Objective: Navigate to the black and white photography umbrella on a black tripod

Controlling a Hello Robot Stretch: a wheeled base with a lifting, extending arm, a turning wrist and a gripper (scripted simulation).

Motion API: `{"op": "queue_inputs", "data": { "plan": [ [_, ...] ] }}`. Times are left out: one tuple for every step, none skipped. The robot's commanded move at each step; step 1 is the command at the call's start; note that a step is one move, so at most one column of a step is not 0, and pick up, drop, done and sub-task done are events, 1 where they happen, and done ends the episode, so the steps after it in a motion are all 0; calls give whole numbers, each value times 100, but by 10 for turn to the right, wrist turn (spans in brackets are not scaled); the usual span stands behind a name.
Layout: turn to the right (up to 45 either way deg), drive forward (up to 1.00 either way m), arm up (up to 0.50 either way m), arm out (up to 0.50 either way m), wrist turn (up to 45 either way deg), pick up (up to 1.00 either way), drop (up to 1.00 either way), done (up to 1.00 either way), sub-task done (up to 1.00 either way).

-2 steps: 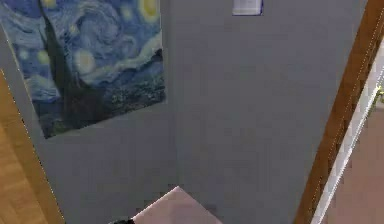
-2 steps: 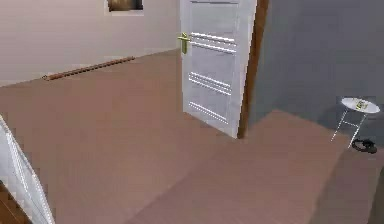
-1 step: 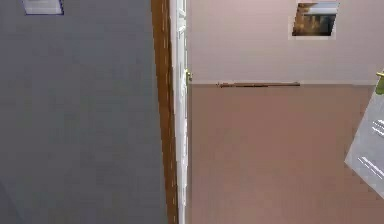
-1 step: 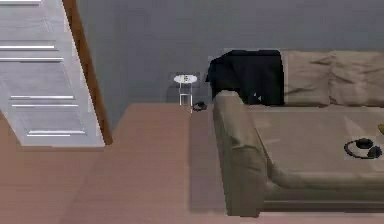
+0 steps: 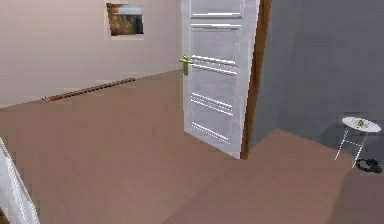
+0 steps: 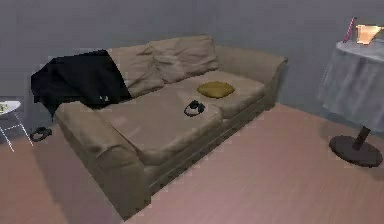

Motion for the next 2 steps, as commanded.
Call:
{"op": "queue_inputs", "data": {
  "plan": [
    [180,0,0,0,0,0,0,0,0],
    [0,20,0,0,0,0,0,0,0]
  ]
}}
